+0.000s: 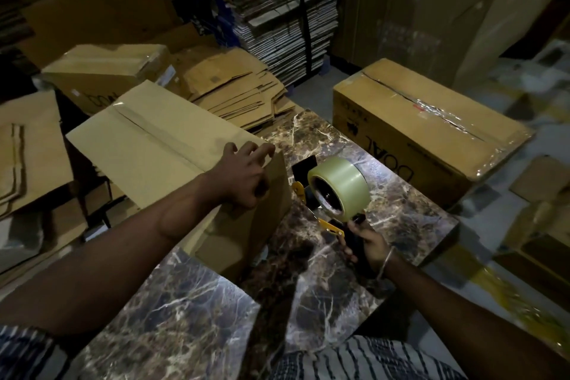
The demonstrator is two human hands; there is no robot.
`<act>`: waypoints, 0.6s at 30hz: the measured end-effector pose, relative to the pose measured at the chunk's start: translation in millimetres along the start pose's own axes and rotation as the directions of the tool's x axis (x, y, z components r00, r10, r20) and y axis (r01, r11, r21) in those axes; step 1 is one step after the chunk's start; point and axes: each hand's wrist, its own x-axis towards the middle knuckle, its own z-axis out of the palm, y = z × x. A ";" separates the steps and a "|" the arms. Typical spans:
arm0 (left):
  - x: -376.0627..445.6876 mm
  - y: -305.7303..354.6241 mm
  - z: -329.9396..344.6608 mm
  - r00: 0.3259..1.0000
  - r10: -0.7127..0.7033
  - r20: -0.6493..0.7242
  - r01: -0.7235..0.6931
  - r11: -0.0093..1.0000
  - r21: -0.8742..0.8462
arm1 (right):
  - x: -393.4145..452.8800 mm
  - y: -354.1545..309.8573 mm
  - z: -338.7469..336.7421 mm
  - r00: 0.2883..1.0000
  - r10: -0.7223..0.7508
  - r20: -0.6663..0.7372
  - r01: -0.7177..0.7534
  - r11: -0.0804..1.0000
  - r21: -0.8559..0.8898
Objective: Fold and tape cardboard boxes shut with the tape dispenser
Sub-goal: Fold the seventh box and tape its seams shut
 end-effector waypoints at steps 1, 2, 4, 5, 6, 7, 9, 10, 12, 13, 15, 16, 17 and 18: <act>1.8 -0.5 -0.9 1.000 0.017 -0.001 -0.017 0.998 0.061 | 2.1 -1.8 -1.4 1.000 0.007 0.012 -0.007 1.000 0.012; 2.5 -1.7 -0.5 0.999 0.038 -0.011 -0.037 0.995 0.091 | 3.9 -4.0 -2.5 1.000 0.019 0.023 -0.020 0.999 0.027; 0.3 -4.3 3.1 0.998 0.065 -0.024 -0.063 0.995 0.080 | 6.5 -8.9 -4.5 0.997 0.038 0.070 -0.041 0.998 0.042; -1.6 -5.5 6.4 0.997 0.068 -0.025 -0.067 0.996 0.061 | 7.7 -11.4 -6.0 0.994 0.044 0.102 -0.048 0.998 0.040; -3.1 -6.2 10.5 0.998 0.062 -0.028 -0.061 0.997 0.042 | 9.3 -14.5 -8.1 0.991 0.050 0.124 -0.055 0.998 0.035; -4.0 -6.2 14.3 0.999 0.041 -0.024 -0.041 0.999 0.015 | 10.3 -17.8 -9.4 0.988 0.054 0.145 -0.059 0.998 0.032; -2.8 -4.1 20.0 0.999 -0.050 0.005 0.050 0.995 -0.085 | 14.1 -25.2 -11.9 0.981 0.076 0.178 -0.083 0.996 0.031; -1.2 -2.3 22.0 0.994 -0.103 0.024 0.105 0.985 -0.136 | 16.5 -29.0 -12.1 0.977 0.093 0.193 -0.100 0.995 0.029; 1.6 2.0 23.8 0.986 -0.164 0.023 0.165 0.962 -0.216 | 22.0 -37.3 -12.5 0.964 0.117 0.239 -0.126 0.992 0.022; 1.2 3.4 24.7 0.984 -0.176 -0.001 0.170 0.950 -0.262 | 25.1 -40.9 -12.6 0.956 0.122 0.268 -0.133 0.991 0.025; -3.6 4.3 27.3 0.979 -0.196 -0.050 0.166 0.920 -0.355 | 31.9 -49.2 -12.2 0.937 0.122 0.326 -0.147 0.988 0.052; -6.3 4.1 29.2 0.975 -0.217 -0.056 0.179 0.904 -0.388 | 35.1 -53.7 -10.9 0.929 0.115 0.352 -0.149 0.986 0.073; -8.5 4.1 30.7 0.967 -0.250 -0.046 0.211 0.891 -0.402 | 38.3 -58.3 -9.4 0.920 0.110 0.376 -0.154 0.984 0.088; -9.3 5.5 32.0 0.957 -0.290 -0.022 0.258 0.881 -0.397 | 42.2 -63.3 -8.0 0.911 0.119 0.395 -0.168 0.982 0.091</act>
